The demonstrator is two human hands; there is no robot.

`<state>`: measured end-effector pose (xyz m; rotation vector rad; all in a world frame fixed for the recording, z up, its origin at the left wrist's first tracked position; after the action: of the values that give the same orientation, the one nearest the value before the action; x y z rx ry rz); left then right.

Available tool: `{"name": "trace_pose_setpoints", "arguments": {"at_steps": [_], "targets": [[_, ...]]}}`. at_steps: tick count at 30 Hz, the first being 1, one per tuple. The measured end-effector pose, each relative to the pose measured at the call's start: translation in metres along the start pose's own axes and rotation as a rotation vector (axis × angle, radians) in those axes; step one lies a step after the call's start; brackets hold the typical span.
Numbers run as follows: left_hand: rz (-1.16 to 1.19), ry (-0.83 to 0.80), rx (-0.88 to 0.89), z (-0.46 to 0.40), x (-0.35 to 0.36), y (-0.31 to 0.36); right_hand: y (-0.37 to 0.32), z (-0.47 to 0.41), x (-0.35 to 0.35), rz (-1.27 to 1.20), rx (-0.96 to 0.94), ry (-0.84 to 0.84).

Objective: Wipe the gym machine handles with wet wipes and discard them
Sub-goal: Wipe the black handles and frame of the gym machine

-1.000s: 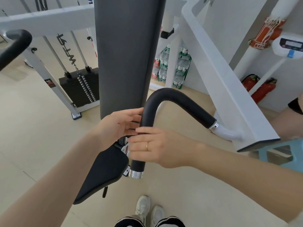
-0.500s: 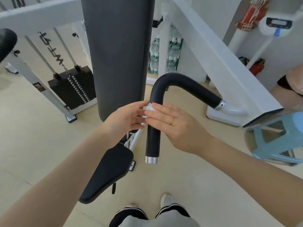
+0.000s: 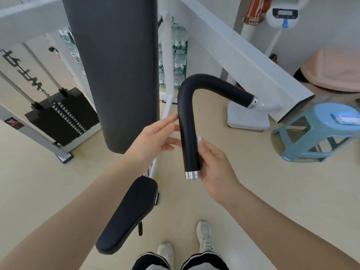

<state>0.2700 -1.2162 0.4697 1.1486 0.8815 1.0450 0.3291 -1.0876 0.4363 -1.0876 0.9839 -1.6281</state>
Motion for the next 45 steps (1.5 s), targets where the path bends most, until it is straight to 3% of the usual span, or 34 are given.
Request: {"name": "trace_pose_setpoints", "arguments": {"at_steps": [2,6,10,14,19,24,27,30,33,35,37,41,45], "targets": [[-0.090,0.039,0.055,-0.001,0.000,0.002,0.003,0.004,-0.001,-0.136,0.079,-0.025],[-0.187,0.070,0.126,-0.007,0.001,0.010,-0.022,-0.023,0.001,0.019,0.022,-0.060],[-0.200,0.163,0.191,-0.015,0.001,0.023,-0.026,-0.033,-0.002,-0.002,0.072,-0.128],[-0.205,0.172,0.166,-0.021,0.003,0.021,0.006,-0.012,-0.018,0.131,0.243,-0.287],[-0.187,0.164,0.135,-0.021,0.003,0.014,-0.013,-0.031,-0.009,-0.013,0.243,-0.328],[-0.160,0.183,0.146,-0.020,0.006,0.015,0.013,-0.012,-0.021,0.114,0.342,-0.446],[-0.152,0.184,0.143,-0.019,0.006,0.015,-0.015,-0.025,-0.015,0.086,0.195,-0.390],[-0.176,0.209,0.147,-0.019,0.005,0.017,-0.051,-0.042,-0.010,0.044,-0.080,-0.184],[-0.160,0.233,0.152,-0.019,0.005,0.022,-0.055,-0.027,-0.003,0.417,-0.485,-0.085],[-0.126,0.226,0.136,-0.019,0.005,0.022,-0.042,-0.011,0.003,0.622,-0.737,-0.148],[-0.087,0.211,0.113,-0.019,0.006,0.022,-0.039,-0.013,0.004,0.701,-0.838,-0.196],[-0.066,0.219,0.108,-0.019,0.007,0.021,-0.064,-0.054,0.000,0.732,-0.629,-0.022],[-0.026,0.223,0.124,-0.023,0.008,0.019,-0.046,-0.038,0.014,0.345,-0.335,-0.140]]}}
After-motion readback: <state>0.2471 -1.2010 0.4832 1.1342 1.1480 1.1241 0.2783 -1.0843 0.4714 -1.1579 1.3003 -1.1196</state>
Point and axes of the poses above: each hand's wrist, its own z-axis away from the middle knuckle, its own x-axis out of the palm, y = z × x, the point moved 5 cm from there along -z, towards the middle knuckle, and after that the axes turned 6 degrees about y, right-handed, at the moved point
